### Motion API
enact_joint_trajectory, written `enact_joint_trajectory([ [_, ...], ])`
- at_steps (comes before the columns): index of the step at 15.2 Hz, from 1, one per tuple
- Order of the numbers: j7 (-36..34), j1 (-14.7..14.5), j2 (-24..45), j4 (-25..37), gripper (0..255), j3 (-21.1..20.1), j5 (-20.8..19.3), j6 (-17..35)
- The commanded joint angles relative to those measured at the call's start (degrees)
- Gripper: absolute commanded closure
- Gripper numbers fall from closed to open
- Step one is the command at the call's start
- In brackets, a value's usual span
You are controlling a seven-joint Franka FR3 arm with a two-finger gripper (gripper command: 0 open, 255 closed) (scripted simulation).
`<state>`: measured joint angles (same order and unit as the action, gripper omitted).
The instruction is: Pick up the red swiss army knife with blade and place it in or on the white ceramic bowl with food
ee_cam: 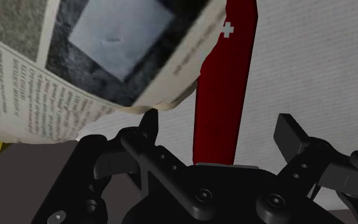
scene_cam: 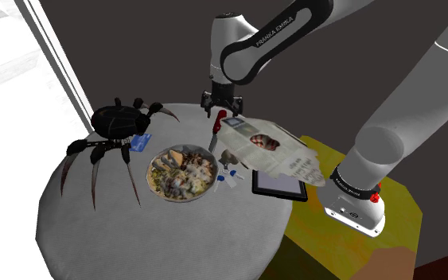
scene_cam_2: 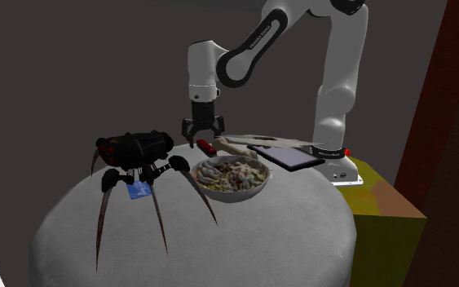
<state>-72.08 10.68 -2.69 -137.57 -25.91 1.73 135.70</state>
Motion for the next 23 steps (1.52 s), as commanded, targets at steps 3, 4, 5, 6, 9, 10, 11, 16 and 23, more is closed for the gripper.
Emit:
enact_joint_trajectory([
  [3,0.0,0.0,0.01,0.0,255,0.0,0.0,0.01],
  [4,0.0,0.0,0.01,0.0,255,0.0,0.0,0.0],
  [5,0.0,0.0,0.01,0.0,255,0.0,0.0,0.0],
  [6,0.0,0.0,0.01,0.0,255,0.0,0.0,0.0],
  [9,0.0,0.0,0.01,0.0,255,0.0,0.0,0.0],
  [10,0.0,0.0,0.0,0.0,255,0.0,0.0,0.0],
  [11,0.26,-0.02,-0.6,0.26,255,0.03,0.35,-0.81],
  [16,1.32,-0.11,-3.33,1.83,255,0.3,1.75,-4.89],
  [23,2.38,-0.23,-6.54,4.54,255,0.83,3.09,-10.58],
])
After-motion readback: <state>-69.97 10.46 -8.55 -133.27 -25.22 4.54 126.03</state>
